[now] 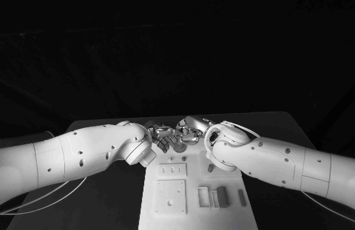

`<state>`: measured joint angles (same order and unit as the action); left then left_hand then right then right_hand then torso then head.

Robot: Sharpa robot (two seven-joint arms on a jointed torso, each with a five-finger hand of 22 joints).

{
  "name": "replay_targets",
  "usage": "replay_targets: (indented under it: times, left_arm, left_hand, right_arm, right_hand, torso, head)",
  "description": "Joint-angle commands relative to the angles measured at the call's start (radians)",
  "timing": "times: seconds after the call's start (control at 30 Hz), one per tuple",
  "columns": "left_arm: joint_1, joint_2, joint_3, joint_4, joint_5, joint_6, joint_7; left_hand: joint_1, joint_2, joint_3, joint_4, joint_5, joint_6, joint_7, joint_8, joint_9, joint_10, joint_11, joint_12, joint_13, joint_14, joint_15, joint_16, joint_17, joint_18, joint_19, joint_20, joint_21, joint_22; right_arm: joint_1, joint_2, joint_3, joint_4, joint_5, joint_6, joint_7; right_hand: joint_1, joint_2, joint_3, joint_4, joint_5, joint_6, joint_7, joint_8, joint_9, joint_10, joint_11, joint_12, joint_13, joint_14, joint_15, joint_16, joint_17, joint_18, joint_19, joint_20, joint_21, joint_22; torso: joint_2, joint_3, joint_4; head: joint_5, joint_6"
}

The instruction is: Assemble the parts on the task board

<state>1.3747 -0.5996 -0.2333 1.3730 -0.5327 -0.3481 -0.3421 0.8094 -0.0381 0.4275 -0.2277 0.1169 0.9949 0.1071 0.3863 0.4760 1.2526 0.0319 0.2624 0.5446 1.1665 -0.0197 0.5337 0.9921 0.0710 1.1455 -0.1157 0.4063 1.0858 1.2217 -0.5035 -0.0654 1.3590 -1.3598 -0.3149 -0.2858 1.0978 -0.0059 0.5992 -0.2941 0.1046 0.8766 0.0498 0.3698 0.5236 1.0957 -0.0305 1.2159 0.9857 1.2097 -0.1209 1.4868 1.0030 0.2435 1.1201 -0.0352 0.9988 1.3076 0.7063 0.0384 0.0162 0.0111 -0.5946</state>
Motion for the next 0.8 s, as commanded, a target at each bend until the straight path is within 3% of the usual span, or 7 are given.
replay_targets:
  times: [0.03, 0.13, 0.23, 0.53, 0.8]
  left_arm:
    - [0.002, 0.005, 0.002, 0.004, -0.006, 0.006, 0.011]
    - [0.002, 0.005, 0.002, 0.005, -0.006, 0.005, 0.012]
    - [0.002, 0.004, 0.002, 0.005, -0.006, 0.008, 0.011]
    - [0.002, 0.006, 0.002, 0.011, -0.007, 0.004, 0.010]
    - [0.002, 0.004, 0.002, 0.014, -0.007, -0.009, 0.008]
  left_hand:
    - [-0.001, 0.006, -0.004, -0.009, -0.019, 0.010, -0.001, -0.003, 0.003, 0.006, -0.001, 0.000, 0.003, -0.002, -0.005, 0.008, -0.003, 0.015, 0.005, -0.005, 0.005, 0.004]
    - [-0.013, -0.001, -0.013, -0.007, -0.060, 0.012, -0.002, -0.005, 0.005, 0.007, -0.002, -0.001, 0.007, -0.003, -0.006, 0.013, -0.005, 0.015, 0.005, -0.007, 0.004, 0.007]
    - [-0.018, -0.006, -0.016, -0.006, -0.062, 0.012, -0.002, -0.005, 0.006, 0.008, -0.003, -0.001, 0.008, -0.003, -0.006, 0.014, -0.006, 0.015, 0.006, -0.007, 0.004, 0.007]
    - [-0.003, -0.002, -0.003, -0.009, -0.040, 0.016, -0.004, -0.006, 0.009, 0.010, -0.004, -0.001, 0.012, -0.002, -0.008, 0.020, -0.009, 0.016, 0.009, -0.009, 0.004, 0.010]
    - [0.081, 0.020, 0.097, -0.007, -0.017, 0.017, -0.001, -0.013, 0.014, 0.011, -0.002, -0.006, 0.019, -0.006, -0.006, 0.030, -0.019, 0.011, 0.012, -0.008, 0.004, 0.021]
  right_arm:
    - [-0.003, 0.003, 0.000, 0.013, -0.013, 0.017, 0.011]
    - [-0.003, 0.003, 0.000, 0.016, -0.013, 0.020, 0.010]
    - [-0.003, 0.004, 0.000, 0.016, -0.013, 0.024, 0.008]
    - [-0.003, 0.009, 0.000, 0.012, -0.018, 0.036, 0.005]
    - [-0.003, 0.009, 0.000, 0.009, -0.018, 0.040, 0.002]
  right_hand:
    - [0.001, 0.011, 0.006, 0.000, 0.004, 0.162, 0.029, 0.011, 0.054, 0.009, 0.000, -0.005, -0.001, 0.004, -0.005, -0.005, -0.001, 0.018, 0.002, -0.008, 0.001, 0.009]
    - [0.001, 0.011, 0.007, 0.000, 0.004, 0.163, 0.029, 0.011, 0.054, 0.010, 0.000, -0.006, -0.001, 0.005, -0.005, -0.005, -0.001, 0.018, 0.002, -0.008, 0.001, 0.009]
    - [0.001, 0.011, 0.007, 0.000, 0.005, 0.163, 0.029, 0.011, 0.054, 0.010, 0.000, -0.006, -0.002, 0.004, -0.005, -0.005, -0.002, 0.018, 0.002, -0.008, 0.001, 0.009]
    - [0.000, 0.011, 0.007, 0.000, 0.006, 0.164, 0.029, 0.010, 0.054, 0.010, 0.000, -0.006, -0.002, 0.005, -0.005, -0.005, -0.002, 0.018, 0.002, -0.009, 0.001, 0.009]
    - [0.000, 0.011, 0.008, 0.000, 0.006, 0.164, 0.029, 0.010, 0.054, 0.011, 0.000, -0.006, -0.002, 0.005, -0.005, -0.005, -0.003, 0.018, 0.003, -0.008, 0.001, 0.009]
  torso:
    - [0.000, 0.0003, -0.0001]
    - [0.000, 0.0006, -0.0004]
    - [0.000, 0.0003, 0.0000]
    - [0.000, -0.0004, -0.0010]
    - [0.000, -0.0006, -0.0007]
  head:
    - [0.000, 0.001]
    - [0.002, 0.000]
    - [0.003, -0.001]
    - [0.003, -0.002]
    - [0.003, -0.002]
